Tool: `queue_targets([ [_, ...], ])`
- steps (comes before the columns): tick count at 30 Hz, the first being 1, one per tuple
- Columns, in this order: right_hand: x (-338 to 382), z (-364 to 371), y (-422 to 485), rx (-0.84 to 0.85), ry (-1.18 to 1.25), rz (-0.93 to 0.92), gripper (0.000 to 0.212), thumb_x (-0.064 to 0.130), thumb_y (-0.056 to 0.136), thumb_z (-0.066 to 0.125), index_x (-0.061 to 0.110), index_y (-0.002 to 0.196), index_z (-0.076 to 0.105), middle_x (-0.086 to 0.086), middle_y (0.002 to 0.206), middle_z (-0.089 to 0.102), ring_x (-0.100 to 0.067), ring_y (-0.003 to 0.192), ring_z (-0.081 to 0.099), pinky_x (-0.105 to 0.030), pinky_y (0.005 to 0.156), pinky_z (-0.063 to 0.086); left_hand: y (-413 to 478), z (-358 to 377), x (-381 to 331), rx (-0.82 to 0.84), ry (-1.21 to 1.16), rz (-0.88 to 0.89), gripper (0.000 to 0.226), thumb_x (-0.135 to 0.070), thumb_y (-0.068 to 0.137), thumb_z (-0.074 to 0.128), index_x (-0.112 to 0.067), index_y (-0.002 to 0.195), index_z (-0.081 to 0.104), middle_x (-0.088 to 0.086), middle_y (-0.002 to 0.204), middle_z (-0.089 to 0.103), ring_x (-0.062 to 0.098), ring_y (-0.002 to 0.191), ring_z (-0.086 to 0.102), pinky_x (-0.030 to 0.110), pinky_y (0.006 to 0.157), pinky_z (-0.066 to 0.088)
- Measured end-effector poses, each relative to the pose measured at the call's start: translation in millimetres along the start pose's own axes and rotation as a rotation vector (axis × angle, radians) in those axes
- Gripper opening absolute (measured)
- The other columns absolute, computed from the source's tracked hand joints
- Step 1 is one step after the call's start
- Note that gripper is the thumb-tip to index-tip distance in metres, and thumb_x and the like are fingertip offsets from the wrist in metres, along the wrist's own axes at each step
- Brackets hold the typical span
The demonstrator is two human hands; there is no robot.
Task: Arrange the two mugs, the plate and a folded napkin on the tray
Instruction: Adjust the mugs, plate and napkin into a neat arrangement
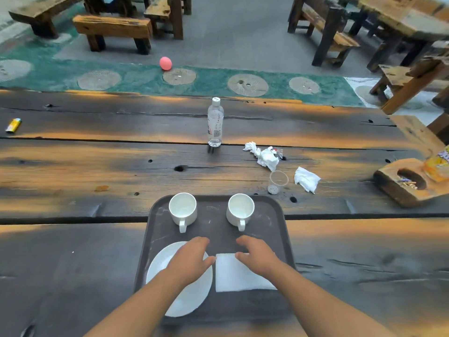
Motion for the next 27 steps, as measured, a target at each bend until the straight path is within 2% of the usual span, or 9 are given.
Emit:
queue_targets([
  [4, -25, -20, -1, -0.001, 0.001, 0.001, 0.052, 0.03, 0.099, 0.06, 0.021, 0.148, 0.047, 0.001, 0.152, 0.052, -0.019, 0.138, 0.051, -0.034, 0.113, 0.043, 12, 5, -26, 0.032, 0.016, 0.004, 0.049, -0.046, 0.095, 0.057, -0.013, 0.13, 0.053, 0.003, 0.134, 0.058, 0.021, 0.118, 0.057, 0.035, 0.097, 0.048],
  [10, -46, -46, 6, 0.02, -0.02, 0.001, 0.058, 0.035, 0.097, 0.061, 0.022, 0.151, 0.044, 0.001, 0.155, 0.047, -0.02, 0.14, 0.048, -0.035, 0.112, 0.042, 29, 14, -54, 0.041, -0.001, -0.002, 0.057, -0.048, 0.096, 0.057, -0.015, 0.141, 0.047, 0.002, 0.143, 0.053, 0.019, 0.13, 0.051, 0.032, 0.103, 0.043],
  [17, -62, -60, 20, 0.002, 0.017, 0.014, 0.058, 0.037, 0.095, 0.063, 0.022, 0.148, 0.046, 0.0, 0.151, 0.051, -0.02, 0.136, 0.051, -0.033, 0.109, 0.043, 50, 23, -64, 0.036, -0.031, -0.017, 0.067, -0.052, 0.094, 0.059, -0.02, 0.149, 0.04, 0.0, 0.152, 0.047, 0.017, 0.137, 0.047, 0.031, 0.108, 0.041],
  [21, -59, -62, 27, -0.04, 0.114, 0.017, 0.059, 0.043, 0.094, 0.065, 0.025, 0.147, 0.047, 0.004, 0.151, 0.052, -0.017, 0.138, 0.049, -0.029, 0.104, 0.043, 58, 22, -63, 0.012, -0.12, -0.041, 0.067, -0.053, 0.092, 0.062, -0.021, 0.147, 0.042, -0.001, 0.149, 0.05, 0.017, 0.134, 0.05, 0.031, 0.105, 0.043],
  [24, -54, -64, 33, -0.073, 0.247, 0.025, 0.062, 0.047, 0.092, 0.067, 0.027, 0.146, 0.047, 0.008, 0.149, 0.053, -0.013, 0.131, 0.054, -0.018, 0.087, 0.045, 64, 20, -61, -0.005, -0.172, -0.032, 0.062, -0.052, 0.09, 0.064, -0.026, 0.142, 0.044, -0.003, 0.142, 0.054, 0.016, 0.126, 0.054, 0.031, 0.101, 0.047],
  [27, -45, -65, 41, -0.079, 0.386, 0.025, 0.062, 0.047, 0.09, 0.07, 0.029, 0.144, 0.046, 0.009, 0.143, 0.055, -0.008, 0.119, 0.055, -0.024, 0.091, 0.043, 71, 20, -58, -0.007, -0.244, -0.026, 0.058, -0.053, 0.086, 0.067, -0.031, 0.135, 0.046, -0.006, 0.136, 0.055, 0.012, 0.119, 0.055, 0.031, 0.098, 0.048],
])
Point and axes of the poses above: each hand's wrist, its own y-axis towards the middle knuckle, its own z-axis out of the palm, x = y × z, the point moved 4 cm from there along y, towards the middle knuckle
